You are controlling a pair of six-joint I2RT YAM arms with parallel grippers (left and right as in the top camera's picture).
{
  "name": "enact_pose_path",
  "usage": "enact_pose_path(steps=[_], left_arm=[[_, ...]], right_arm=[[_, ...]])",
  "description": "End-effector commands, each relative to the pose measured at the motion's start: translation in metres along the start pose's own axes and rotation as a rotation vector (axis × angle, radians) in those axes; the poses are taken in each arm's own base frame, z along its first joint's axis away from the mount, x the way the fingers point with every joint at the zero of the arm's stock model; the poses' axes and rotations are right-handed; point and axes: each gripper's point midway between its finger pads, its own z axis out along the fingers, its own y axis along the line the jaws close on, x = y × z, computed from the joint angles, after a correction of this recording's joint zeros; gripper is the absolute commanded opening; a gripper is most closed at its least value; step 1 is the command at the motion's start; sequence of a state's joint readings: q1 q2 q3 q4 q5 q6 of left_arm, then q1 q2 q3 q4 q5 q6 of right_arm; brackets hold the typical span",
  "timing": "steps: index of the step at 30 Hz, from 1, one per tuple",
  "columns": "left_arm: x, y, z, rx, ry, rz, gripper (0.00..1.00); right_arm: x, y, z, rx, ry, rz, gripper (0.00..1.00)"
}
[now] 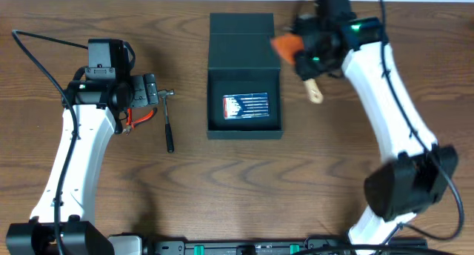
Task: Pack container
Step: 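Lift the orange scraper into the box and open the right gripper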
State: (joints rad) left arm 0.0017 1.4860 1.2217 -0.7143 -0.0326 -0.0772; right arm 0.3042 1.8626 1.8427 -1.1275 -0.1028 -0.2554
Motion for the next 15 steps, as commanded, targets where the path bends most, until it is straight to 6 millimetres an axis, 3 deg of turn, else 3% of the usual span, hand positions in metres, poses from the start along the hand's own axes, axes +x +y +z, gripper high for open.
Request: enact_pose_path(steps=[1,4,7,10,15], left_arm=[[-0.003,0.0,0.001,-0.005,0.0,0.006,0.98],[-0.003,0.0,0.001,-0.005,0.0,0.006,0.98],[-0.003,0.0,0.001,-0.005,0.0,0.006,0.98],[-0.003,0.0,0.001,-0.005,0.0,0.006,0.98],[-0.003,0.0,0.001,-0.005,0.0,0.006,0.98]], right_arm=[[-0.017,0.066,-0.011,-0.083,-0.057,-0.405,0.01],[-0.01,0.106,-0.001,-0.126,-0.044,-0.793,0.01],[-0.005,0.125,0.014,-0.153,-0.042,-1.055,0.01],[-0.014,0.123,0.03,-0.141,-0.06,-1.09,0.01],[-0.027,0.102,0.058,-0.125,-0.087,-1.065,0.01]])
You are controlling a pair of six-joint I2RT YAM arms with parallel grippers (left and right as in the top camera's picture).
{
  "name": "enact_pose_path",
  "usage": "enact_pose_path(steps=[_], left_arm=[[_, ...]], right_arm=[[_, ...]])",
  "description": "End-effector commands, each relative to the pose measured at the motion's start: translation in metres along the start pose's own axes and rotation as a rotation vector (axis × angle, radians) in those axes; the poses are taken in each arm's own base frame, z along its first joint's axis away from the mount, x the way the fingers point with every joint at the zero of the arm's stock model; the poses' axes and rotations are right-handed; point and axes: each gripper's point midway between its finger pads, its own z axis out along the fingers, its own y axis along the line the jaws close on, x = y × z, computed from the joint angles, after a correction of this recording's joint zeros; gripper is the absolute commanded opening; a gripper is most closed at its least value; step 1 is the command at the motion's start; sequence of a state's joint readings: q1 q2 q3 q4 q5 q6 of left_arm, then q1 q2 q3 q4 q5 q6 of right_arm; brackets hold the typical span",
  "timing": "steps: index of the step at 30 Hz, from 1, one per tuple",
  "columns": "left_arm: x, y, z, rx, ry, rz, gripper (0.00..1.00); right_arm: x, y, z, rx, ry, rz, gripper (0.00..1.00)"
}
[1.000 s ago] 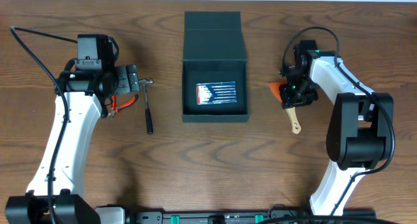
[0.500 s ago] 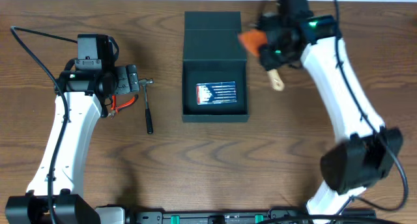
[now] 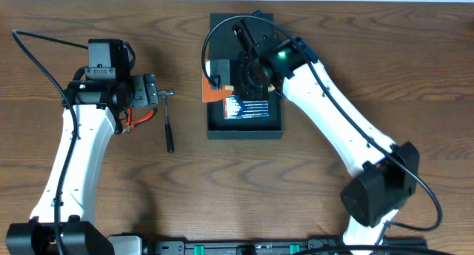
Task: Pack container
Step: 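Lift the orange scraper into the box and open the right gripper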
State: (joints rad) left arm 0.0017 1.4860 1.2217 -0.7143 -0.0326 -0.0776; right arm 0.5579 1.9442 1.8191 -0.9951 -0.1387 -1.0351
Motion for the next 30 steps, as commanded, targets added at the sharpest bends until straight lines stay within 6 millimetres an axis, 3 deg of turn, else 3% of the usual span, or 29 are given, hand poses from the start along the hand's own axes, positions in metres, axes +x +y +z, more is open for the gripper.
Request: enact_pose_path(steps=[1,7,16,21,30], left_arm=[[-0.003,0.0,0.001,-0.005,0.0,0.006,0.98],[-0.003,0.0,0.001,-0.005,0.0,0.006,0.98],[-0.003,0.0,0.001,-0.005,0.0,0.006,0.98],[-0.003,0.0,0.001,-0.005,0.0,0.006,0.98],[-0.003,0.0,0.001,-0.005,0.0,0.006,0.98]], right_arm=[[0.015,-0.009,0.017,-0.022,-0.021,-0.069,0.01],[0.026,-0.002,0.046,-0.108,-0.056,-0.1,0.01],[0.025,0.023,0.074,-0.22,-0.069,-0.113,0.01],[0.037,0.029,0.098,-0.26,-0.046,-0.094,0.01],[0.048,0.032,0.109,-0.277,-0.007,-0.056,0.07]])
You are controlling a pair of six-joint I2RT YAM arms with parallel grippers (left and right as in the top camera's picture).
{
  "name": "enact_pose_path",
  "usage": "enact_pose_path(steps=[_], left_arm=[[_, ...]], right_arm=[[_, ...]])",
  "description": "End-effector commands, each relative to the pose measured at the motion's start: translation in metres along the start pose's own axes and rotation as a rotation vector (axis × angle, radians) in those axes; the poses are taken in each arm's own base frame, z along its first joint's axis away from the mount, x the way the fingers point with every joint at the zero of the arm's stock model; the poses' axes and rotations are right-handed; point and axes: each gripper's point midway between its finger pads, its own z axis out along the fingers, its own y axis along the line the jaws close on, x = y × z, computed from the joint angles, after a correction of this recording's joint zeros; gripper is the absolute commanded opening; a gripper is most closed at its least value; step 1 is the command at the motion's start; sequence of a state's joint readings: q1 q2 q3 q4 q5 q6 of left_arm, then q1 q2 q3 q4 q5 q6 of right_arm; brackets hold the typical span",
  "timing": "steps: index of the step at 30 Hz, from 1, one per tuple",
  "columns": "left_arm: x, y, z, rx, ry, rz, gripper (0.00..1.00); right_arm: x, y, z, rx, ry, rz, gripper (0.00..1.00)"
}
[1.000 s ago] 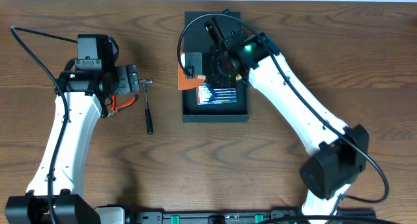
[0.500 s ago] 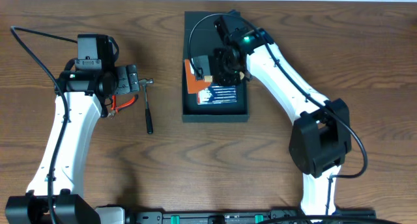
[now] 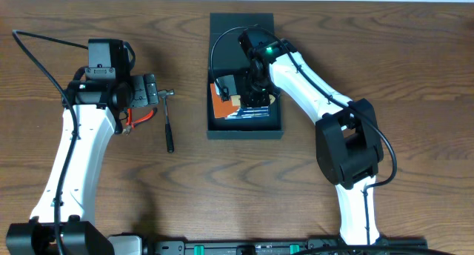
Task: Pack container
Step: 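Lift the orange scraper into the box and open the right gripper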
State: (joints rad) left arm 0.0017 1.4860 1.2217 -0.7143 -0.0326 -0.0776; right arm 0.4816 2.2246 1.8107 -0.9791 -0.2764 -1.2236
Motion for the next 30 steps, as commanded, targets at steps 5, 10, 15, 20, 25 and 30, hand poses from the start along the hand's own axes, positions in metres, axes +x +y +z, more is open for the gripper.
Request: enact_pose_path(steps=[5,10,15,20,25,30], left_arm=[[-0.003,0.0,0.001,-0.005,0.0,0.006,0.98],[-0.003,0.0,0.001,-0.005,0.0,0.006,0.98],[-0.003,0.0,0.001,-0.005,0.0,0.006,0.98],[-0.003,0.0,0.001,-0.005,0.0,0.006,0.98],[-0.003,0.0,0.001,-0.005,0.0,0.006,0.98],[0.0,-0.01,0.0,0.053,0.015,-0.038,0.98]], right_arm=[[-0.001,-0.005,0.0,0.021,0.008,0.054,0.41],[-0.003,-0.004,-0.01,0.025,0.008,0.163,0.99],[-0.012,0.0,-0.042,0.049,-0.006,0.279,0.99],[-0.022,-0.007,-0.094,0.155,-0.058,0.408,0.99],[-0.01,-0.016,-0.146,0.305,-0.052,0.523,0.99],[0.015,-0.023,-0.196,0.434,-0.087,0.716,0.99]])
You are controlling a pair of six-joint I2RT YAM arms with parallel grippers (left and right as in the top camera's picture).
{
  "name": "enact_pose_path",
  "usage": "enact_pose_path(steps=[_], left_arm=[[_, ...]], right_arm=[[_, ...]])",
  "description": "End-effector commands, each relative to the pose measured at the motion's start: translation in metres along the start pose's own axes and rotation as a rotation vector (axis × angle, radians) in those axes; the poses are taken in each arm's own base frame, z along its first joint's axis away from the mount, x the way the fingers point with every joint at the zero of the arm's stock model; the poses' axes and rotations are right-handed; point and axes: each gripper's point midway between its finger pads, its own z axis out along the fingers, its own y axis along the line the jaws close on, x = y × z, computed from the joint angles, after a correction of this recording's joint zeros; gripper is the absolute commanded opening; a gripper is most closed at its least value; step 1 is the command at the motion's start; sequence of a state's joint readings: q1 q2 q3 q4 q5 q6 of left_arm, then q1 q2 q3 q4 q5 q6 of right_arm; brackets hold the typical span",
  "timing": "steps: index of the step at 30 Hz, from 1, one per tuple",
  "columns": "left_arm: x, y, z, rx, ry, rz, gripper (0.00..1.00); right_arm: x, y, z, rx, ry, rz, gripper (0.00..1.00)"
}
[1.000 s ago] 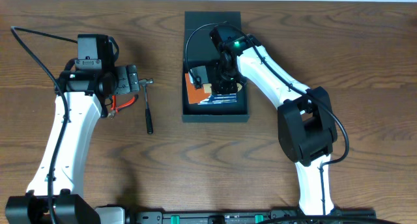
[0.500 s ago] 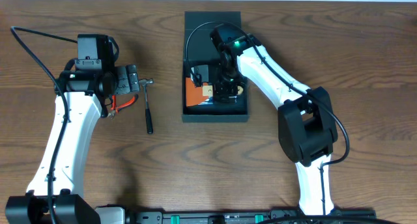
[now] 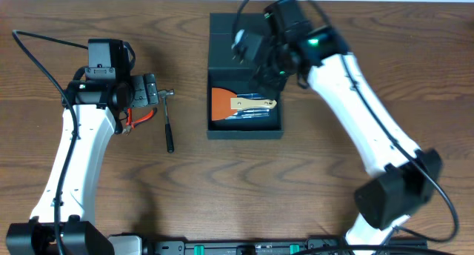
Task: Pack container
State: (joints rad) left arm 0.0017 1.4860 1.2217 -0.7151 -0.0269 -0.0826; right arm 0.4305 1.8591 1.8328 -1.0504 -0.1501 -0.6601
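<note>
A black box (image 3: 244, 132) stands open at the table's middle, its lid (image 3: 231, 27) folded back behind it. Inside lies a scraper (image 3: 222, 103) with an orange blade and a pale wooden handle, resting on a blue and white card (image 3: 255, 116). My right gripper (image 3: 250, 47) hovers over the box's back edge, open and holding nothing. My left gripper (image 3: 154, 90) stays at the left, open, beside the head of a small black hammer (image 3: 168, 127).
Orange-handled pliers (image 3: 138, 116) lie just under the left gripper, left of the hammer. The right arm reaches from the lower right across the table to the box. Bare wood surrounds the box.
The right gripper has let go of the scraper and pulled back from inside the box to above its back edge. The scraper now lies flat in the box. The left arm is unchanged.
The right gripper held the orange scraper to the right of the lid. Then it carried it over the box's left side, then was down inside the box with it. Now the scraper lies on the card and the gripper is raised, empty.
</note>
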Motion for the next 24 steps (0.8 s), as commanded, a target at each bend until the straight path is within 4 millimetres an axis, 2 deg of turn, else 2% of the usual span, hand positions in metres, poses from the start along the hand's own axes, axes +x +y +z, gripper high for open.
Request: enact_pose_path(steps=[1,3,6,9,12,18,24], left_arm=[[0.006,-0.017,0.0,0.095,0.042,-0.058,0.98],[0.027,-0.029,-0.004,0.17,0.135,-0.074,0.98],[0.035,-0.044,-0.004,0.251,0.178,-0.141,0.98],[0.043,-0.056,-0.006,0.315,0.214,-0.155,0.98],[0.047,-0.055,-0.007,0.304,0.234,-0.17,0.98],[0.063,-0.033,0.008,0.125,0.285,-0.136,1.0],[0.081,-0.037,0.044,0.012,0.378,-0.049,0.96]], right_arm=[[0.014,-0.033,-0.031,0.108,-0.015,0.227,0.99],[0.025,-0.05,-0.043,0.141,-0.027,0.347,0.99],[0.054,-0.077,-0.053,0.185,-0.02,0.538,0.99],[0.093,-0.101,-0.062,0.219,0.014,0.709,0.99],[0.131,-0.121,-0.072,0.256,0.034,0.863,0.99],[0.189,-0.15,-0.094,0.335,0.04,1.101,0.99],[0.218,-0.161,-0.107,0.376,0.033,1.225,0.99]])
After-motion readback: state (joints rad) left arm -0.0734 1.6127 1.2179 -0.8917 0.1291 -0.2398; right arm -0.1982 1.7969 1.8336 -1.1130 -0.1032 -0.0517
